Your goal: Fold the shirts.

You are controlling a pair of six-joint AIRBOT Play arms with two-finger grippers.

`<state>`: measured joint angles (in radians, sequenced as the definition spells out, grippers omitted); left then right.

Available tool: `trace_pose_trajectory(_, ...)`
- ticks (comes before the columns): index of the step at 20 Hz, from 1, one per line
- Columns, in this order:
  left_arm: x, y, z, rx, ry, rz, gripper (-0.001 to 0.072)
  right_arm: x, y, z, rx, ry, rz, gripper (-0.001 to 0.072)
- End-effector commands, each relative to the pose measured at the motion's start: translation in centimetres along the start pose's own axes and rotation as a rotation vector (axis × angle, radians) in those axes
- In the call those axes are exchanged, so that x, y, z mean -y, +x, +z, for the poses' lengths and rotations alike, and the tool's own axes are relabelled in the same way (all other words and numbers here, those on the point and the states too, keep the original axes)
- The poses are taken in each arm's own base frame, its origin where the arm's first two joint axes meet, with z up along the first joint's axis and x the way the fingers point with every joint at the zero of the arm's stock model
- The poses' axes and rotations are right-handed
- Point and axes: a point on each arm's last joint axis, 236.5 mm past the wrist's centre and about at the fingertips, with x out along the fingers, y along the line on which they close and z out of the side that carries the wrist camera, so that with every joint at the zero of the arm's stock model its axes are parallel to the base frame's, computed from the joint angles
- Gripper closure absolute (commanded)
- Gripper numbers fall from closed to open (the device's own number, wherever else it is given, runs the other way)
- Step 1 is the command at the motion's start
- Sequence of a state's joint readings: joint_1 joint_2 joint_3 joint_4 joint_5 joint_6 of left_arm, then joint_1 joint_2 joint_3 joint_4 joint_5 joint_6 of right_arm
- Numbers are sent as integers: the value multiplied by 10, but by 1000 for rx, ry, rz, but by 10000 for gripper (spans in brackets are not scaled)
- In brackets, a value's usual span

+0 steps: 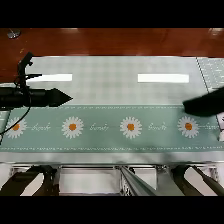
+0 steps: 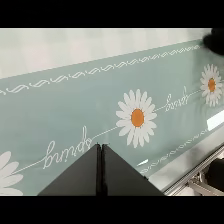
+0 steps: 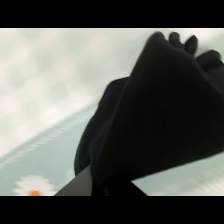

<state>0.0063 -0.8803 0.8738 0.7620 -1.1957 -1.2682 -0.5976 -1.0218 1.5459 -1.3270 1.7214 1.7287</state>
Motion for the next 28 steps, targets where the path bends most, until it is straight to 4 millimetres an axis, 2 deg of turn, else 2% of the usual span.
trace_pose_trajectory(1,0,0,-1,-2,0,0,682,101,-17,-59,-98,193,-284,687)
trace_pose_trajectory(3,0,0,-1,-2,0,0,681,141,-8,-101,-171,306,-388,686)
trace_pose_trajectory(5,0,0,-1,-2,1,-1,681,168,5,-146,-264,390,-475,685)
trace_pose_trajectory(6,0,0,-1,-2,1,-1,682,180,10,-163,-308,413,-532,661)
trace_pose_trajectory(7,0,0,-1,-2,1,-1,682,190,13,-175,-343,444,-581,358)
trace_pose_trajectory(8,0,0,-1,-2,1,0,682,190,17,-178,-362,437,-577,79)
trace_pose_trajectory(10,-3,1,7,29,30,11,681,189,19,-159,-340,409,-562,95)
trace_pose_trajectory(11,-6,-1,19,78,39,26,681,183,20,-139,-305,376,-537,98)
trace_pose_trajectory(12,-7,-6,35,129,45,40,682,170,22,-111,-255,326,-489,129)
trace_pose_trajectory(13,-6,-14,56,181,57,52,682,148,26,-81,-198,268,-414,262)
trace_pose_trajectory(14,-3,-23,79,224,74,58,682,114,33,-49,-133,190,-303,454)
trace_pose_trajectory(15,2,-33,104,259,99,60,683,61,42,-15,-60,79,-147,663)
trace_pose_trajectory(16,10,-41,129,283,132,60,684,4,49,10,8,-29,-1,685)
trace_pose_trajectory(17,19,-47,150,288,166,56,684,-60,57,26,69,-143,135,685)
trace_pose_trajectory(18,22,-48,163,274,194,69,684,-111,66,27,100,-242,218,686)
trace_pose_trajectory(19,17,-45,170,244,212,112,684,-155,83,17,110,-347,255,686)
trace_pose_trajectory(20,3,-38,167,204,205,178,684,-182,105,0,86,-438,239,685)
trace_pose_trajectory(21,-21,-26,156,152,182,263,684,-197,136,-21,41,-509,188,685)
trace_pose_trajectory(22,-49,-13,139,100,139,343,683,-202,166,-41,-11,-565,121,685)
trace_pose_trajectory(23,-77,1,119,53,83,406,683,-200,196,-60,-65,-603,52,685)
trace_pose_trajectory(24,-96,11,102,21,36,435,683,-197,218,-74,-109,-630,4,686)
trace_pose_trajectory(26,-112,18,89,8,-2,446,682,-200,236,-84,-142,-623,-10,685)
trace_pose_trajectory(28,-112,18,90,4,21,447,681,-203,234,-84,-132,-630,-2,685)
